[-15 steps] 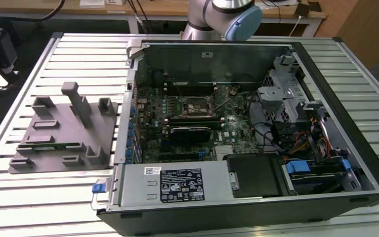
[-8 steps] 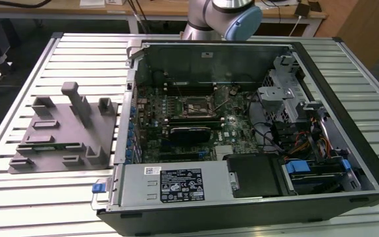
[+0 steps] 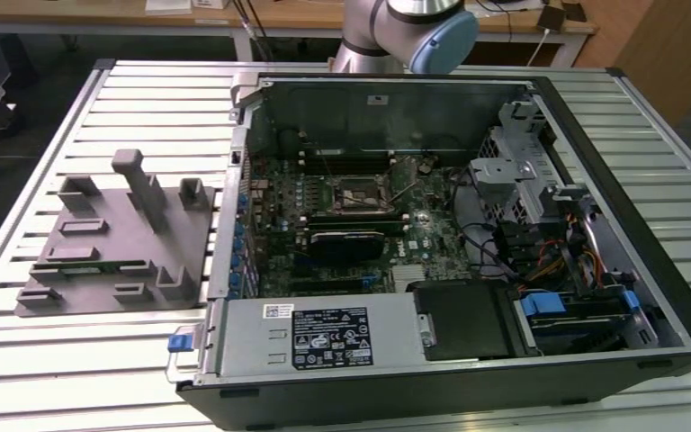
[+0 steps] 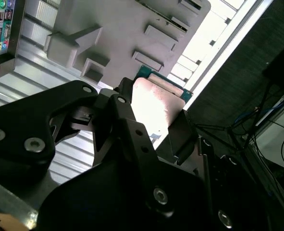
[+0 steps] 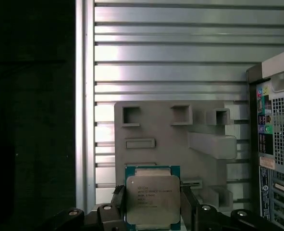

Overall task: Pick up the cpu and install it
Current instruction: 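Pick up the cpu and move it towards the insertion slot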

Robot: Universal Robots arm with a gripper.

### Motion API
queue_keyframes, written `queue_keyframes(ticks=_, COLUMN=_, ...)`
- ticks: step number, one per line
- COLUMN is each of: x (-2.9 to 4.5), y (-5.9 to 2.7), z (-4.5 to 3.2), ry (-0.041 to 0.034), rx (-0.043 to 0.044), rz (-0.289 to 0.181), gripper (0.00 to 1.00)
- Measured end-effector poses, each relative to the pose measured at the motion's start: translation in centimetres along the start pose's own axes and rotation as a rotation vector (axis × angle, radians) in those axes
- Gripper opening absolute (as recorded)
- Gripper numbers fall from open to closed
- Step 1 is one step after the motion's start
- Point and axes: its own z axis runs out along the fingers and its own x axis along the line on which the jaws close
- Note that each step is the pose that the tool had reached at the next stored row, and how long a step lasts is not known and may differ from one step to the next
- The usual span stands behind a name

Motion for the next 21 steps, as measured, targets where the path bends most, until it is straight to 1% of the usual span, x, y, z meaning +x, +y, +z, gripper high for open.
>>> queue_keyframes(ticks=2, x=-0.1, y=0.01, z=-0.01, ry=0.0003, rx=0.0001, rz=0.0, gripper=0.54)
queue_keyframes(ticks=4, x=-0.36, y=0.01, z=0.01, ry=0.0001, rx=0.0, rz=0.0, gripper=0.54)
queue_keyframes(ticks=7, x=-1.07, y=0.03, z=0.05, ry=0.0002, rx=0.0001, rz=0.0, gripper=0.54)
queue_keyframes(ticks=12, x=-2.64, y=0.07, z=0.13, ry=0.0002, rx=0.0, rz=0.0, gripper=0.54)
queue_keyframes(ticks=21, x=-5.73, y=0.17, z=0.3, ry=0.0003, rx=0.0001, rz=0.0, gripper=0.54)
